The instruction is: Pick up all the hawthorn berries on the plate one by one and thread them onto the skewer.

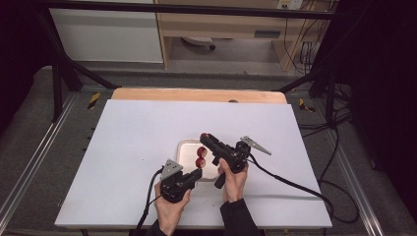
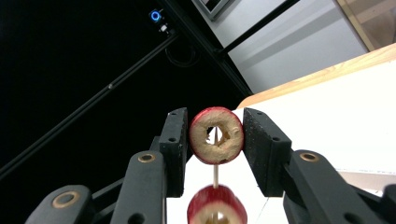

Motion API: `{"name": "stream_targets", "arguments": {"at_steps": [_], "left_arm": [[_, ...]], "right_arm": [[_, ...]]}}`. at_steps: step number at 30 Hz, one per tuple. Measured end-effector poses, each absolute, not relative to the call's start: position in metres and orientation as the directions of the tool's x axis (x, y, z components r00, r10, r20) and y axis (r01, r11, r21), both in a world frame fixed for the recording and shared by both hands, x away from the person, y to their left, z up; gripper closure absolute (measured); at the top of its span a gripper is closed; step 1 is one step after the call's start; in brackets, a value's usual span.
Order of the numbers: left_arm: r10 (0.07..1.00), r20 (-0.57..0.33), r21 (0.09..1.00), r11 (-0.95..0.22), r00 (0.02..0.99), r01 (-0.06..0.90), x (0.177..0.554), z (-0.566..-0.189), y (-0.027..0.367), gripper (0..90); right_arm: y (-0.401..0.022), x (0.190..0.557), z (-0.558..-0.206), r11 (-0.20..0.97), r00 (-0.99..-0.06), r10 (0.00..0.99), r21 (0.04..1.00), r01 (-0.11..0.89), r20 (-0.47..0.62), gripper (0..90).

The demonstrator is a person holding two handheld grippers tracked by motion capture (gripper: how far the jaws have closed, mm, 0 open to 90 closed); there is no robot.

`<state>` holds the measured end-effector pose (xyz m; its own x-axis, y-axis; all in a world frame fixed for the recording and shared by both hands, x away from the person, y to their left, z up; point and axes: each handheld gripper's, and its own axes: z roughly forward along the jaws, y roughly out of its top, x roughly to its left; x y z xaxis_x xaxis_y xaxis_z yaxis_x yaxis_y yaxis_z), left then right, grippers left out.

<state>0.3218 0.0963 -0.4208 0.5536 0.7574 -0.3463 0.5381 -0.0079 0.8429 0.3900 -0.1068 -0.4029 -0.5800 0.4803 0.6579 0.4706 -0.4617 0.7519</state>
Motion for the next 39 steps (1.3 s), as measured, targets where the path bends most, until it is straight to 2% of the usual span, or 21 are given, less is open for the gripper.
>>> {"name": "stream_targets", "arguments": {"at_steps": [23, 25, 28, 30, 32, 33, 34, 35, 39], "left_arm": [[0.747, -0.345, 0.837, -0.031, 0.569, 0.547, 0.33, -0.421, 0.098, 88.3], [0.754, -0.335, 0.837, -0.036, 0.565, 0.545, 0.33, -0.421, 0.1, 88.3], [0.755, -0.328, 0.836, -0.047, 0.567, 0.546, 0.331, -0.422, 0.104, 88.2], [0.758, -0.313, 0.838, -0.063, 0.573, 0.541, 0.331, -0.422, 0.106, 88.3], [0.761, -0.298, 0.842, -0.076, 0.577, 0.535, 0.33, -0.421, 0.108, 88.3], [0.76, -0.294, 0.843, -0.08, 0.579, 0.532, 0.33, -0.421, 0.109, 88.2], [0.762, -0.282, 0.844, -0.091, 0.583, 0.528, 0.33, -0.421, 0.111, 88.2], [0.763, -0.268, 0.847, -0.104, 0.588, 0.521, 0.33, -0.42, 0.113, 88.2], [0.765, -0.24, 0.846, -0.137, 0.598, 0.515, 0.331, -0.419, 0.119, 88.2]], "right_arm": [[-0.111, 0.387, -0.398, -0.351, -0.608, 0.523, 0.801, 0.485, 0.598, 61.3], [-0.115, 0.388, -0.395, -0.306, -0.614, 0.545, 0.817, 0.488, 0.571, 52.0], [-0.118, 0.389, -0.392, -0.269, -0.618, 0.566, 0.83, 0.488, 0.546, 46.8], [-0.124, 0.391, -0.387, -0.209, -0.613, 0.607, 0.846, 0.49, 0.505, 35.9], [-0.127, 0.392, -0.386, -0.182, -0.612, 0.621, 0.85, 0.495, 0.489, 32.3], [-0.131, 0.393, -0.385, -0.13, -0.614, 0.65, 0.862, 0.49, 0.447, 25.2], [-0.131, 0.393, -0.385, -0.13, -0.614, 0.65, 0.862, 0.49, 0.447, 25.2], [-0.137, 0.394, -0.385, -0.071, -0.614, 0.675, 0.864, 0.499, 0.41, 17.9], [-0.149, 0.397, -0.387, 0.047, -0.631, 0.702, 0.862, 0.504, 0.331, 10.2]]}}
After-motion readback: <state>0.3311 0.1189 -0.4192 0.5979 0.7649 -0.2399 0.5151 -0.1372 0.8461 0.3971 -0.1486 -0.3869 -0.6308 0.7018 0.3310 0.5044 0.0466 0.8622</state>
